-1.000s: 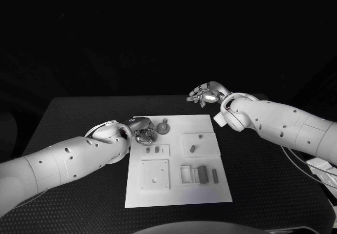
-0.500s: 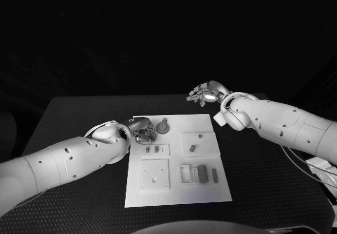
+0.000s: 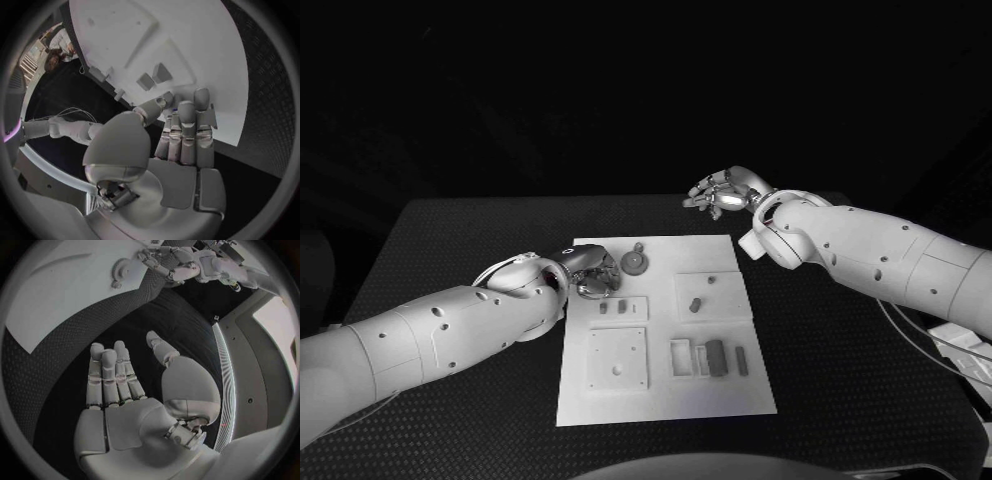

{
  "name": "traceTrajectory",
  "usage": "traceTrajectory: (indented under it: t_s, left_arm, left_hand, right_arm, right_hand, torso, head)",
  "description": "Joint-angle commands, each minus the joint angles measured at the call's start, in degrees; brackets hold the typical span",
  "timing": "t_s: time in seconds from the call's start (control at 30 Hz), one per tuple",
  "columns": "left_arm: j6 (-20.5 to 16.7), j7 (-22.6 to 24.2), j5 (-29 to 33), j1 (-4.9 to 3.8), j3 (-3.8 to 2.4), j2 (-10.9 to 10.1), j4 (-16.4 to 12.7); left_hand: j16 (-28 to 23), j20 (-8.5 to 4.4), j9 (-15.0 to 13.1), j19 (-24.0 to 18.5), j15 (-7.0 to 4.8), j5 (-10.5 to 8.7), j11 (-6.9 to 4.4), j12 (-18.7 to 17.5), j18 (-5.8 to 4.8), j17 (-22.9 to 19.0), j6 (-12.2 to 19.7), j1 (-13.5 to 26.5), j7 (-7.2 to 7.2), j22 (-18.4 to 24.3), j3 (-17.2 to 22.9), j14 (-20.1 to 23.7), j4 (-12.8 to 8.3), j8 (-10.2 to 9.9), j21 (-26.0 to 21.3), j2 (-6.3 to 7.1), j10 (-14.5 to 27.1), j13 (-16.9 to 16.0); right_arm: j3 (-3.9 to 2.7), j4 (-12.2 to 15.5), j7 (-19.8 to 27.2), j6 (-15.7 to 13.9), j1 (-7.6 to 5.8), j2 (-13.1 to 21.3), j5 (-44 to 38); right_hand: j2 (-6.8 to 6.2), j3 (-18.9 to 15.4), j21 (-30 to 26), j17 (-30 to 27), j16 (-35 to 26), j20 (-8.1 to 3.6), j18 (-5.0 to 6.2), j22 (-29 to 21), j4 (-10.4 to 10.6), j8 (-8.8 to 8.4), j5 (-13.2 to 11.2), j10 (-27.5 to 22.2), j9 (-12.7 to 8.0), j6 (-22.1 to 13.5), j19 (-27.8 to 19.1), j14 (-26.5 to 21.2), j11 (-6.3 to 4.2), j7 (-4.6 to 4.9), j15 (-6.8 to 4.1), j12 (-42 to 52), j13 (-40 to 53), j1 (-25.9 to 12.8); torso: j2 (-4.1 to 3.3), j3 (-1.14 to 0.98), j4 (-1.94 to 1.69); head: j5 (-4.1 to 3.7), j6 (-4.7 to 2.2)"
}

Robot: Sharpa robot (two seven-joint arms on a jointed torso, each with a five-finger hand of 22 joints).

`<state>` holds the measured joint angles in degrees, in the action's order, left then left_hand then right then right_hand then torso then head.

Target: Assemble the parts on the task board

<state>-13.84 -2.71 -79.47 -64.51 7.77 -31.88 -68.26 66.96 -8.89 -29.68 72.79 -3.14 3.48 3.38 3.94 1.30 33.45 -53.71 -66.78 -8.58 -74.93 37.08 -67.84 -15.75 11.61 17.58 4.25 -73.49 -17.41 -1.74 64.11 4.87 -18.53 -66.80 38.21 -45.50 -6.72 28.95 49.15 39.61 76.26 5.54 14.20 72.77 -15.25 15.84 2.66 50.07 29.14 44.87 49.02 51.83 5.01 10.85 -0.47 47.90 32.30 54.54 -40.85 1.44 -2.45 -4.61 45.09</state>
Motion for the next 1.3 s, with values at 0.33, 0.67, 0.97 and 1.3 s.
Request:
traceTrajectory:
  t_s: [0.33,0.67,0.97,1.3]
  left_arm:
    - [0.71,-0.87,0.43,0.0,-0.04,-0.03,0.0]
    - [-1.14,-0.82,0.59,0.0,-0.13,-1.02,0.52]
    - [-4.26,0.06,5.9,-0.2,-1.15,-3.05,1.06]
    - [-5.11,7.1,36.83,-3.35,-1.23,-5.88,0.93]
  left_hand:
    - [0.3,0.13,0.34,-0.2,0.01,-0.29,-0.07,0.19,2.72,-0.11,1.32,-0.12,-0.44,-1.25,-0.7,0.47,-0.05,-0.48,0.36,1.1,0.01,-0.47]
    - [0.35,0.12,0.53,-0.11,0.0,-0.28,-0.07,0.21,2.75,-0.14,2.02,-0.27,-0.52,-1.24,-0.71,0.4,0.01,-0.72,0.39,1.17,-0.01,-0.72]
    - [0.22,0.24,0.35,-0.42,0.16,-0.25,0.09,-0.02,2.72,-0.25,1.02,-0.91,-0.68,-1.2,-0.19,0.73,0.01,0.09,0.21,0.98,0.55,-0.99]
    - [-1.82,1.03,0.21,-2.94,0.78,-0.25,0.64,0.01,2.27,-1.35,0.11,0.91,-0.86,-0.65,-0.82,3.17,1.08,1.17,-1.56,1.2,1.65,-1.52]
  right_arm:
    - [-0.03,0.01,0.56,0.43,0.03,-0.01,-0.08]
    - [-0.02,-0.12,0.27,1.49,0.03,0.23,-0.65]
    - [-0.01,0.09,0.29,5.35,0.04,1.39,-8.49]
    - [0.07,3.19,-0.06,9.51,1.08,4.3,-22.29]
  right_hand:
    - [0.09,0.07,-0.41,-0.06,0.2,0.4,0.8,0.09,-0.01,-0.36,0.2,-0.34,-0.13,-0.28,-0.16,-0.11,0.12,0.43,-0.38,0.34,-0.12,-0.42]
    - [0.18,0.24,-0.43,-0.07,0.21,0.35,0.8,0.11,-0.29,-0.39,0.2,-0.37,-0.16,-0.37,-0.16,-0.12,0.13,0.44,-0.37,0.42,-0.22,0.01]
    - [1.33,2.18,-0.04,-0.09,0.45,0.12,0.8,0.6,-1.24,0.33,0.2,-0.77,0.03,0.61,0.01,0.18,0.28,0.38,-0.28,-3.46,-3.48,6.65]
    - [1.95,3.4,0.32,-1.67,-0.94,-0.85,0.8,0.49,-1.28,1.56,-0.03,9.03,-0.01,2.95,3.15,4.97,-0.2,-0.44,-0.81,-18.8,-13.39,11.22]
  torso:
    - [0.0,-0.01,0.02]
    - [0.01,-0.01,0.0]
    - [0.1,-0.02,-0.04]
    - [0.16,-0.15,-0.09]
  head:
    - [-0.06,-0.04]
    - [-0.15,-0.29]
    - [-0.02,-0.88]
    - [-0.34,-1.96]
